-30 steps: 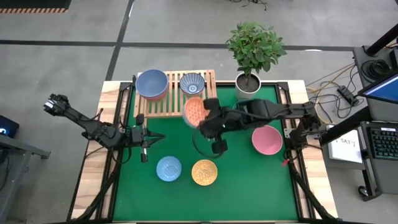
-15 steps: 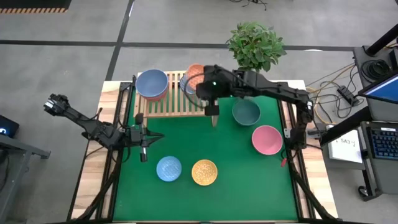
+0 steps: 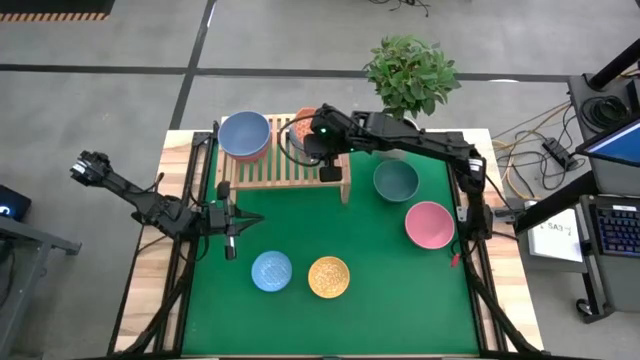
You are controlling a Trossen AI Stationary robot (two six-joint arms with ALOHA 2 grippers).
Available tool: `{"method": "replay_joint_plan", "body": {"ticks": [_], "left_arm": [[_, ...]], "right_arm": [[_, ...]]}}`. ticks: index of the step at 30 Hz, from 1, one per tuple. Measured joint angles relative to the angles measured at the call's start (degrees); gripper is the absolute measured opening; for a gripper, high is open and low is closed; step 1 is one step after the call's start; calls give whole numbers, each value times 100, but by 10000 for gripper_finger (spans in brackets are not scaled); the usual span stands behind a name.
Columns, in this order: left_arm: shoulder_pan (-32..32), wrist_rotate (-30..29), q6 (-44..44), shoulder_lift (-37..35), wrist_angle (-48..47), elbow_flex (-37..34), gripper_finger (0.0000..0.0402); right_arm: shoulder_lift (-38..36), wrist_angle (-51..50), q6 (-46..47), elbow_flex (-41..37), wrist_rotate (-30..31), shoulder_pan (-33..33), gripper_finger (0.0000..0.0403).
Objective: Place and stack bowls onto a shelf
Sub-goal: Stack the orange and blue patterned bowl in the blue and red patterned bowl on the shelf
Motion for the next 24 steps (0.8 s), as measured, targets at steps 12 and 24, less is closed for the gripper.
{"method": "replay_joint_plan", "body": {"ticks": [12, 24], "left_arm": [[0, -2, 1, -24, -2, 0, 0], [0, -2, 0, -24, -6, 0, 0]], "right_arm": [[174, 73, 52, 4, 38, -25, 39], [-128, 261, 458, 6, 77, -26, 87]]}}
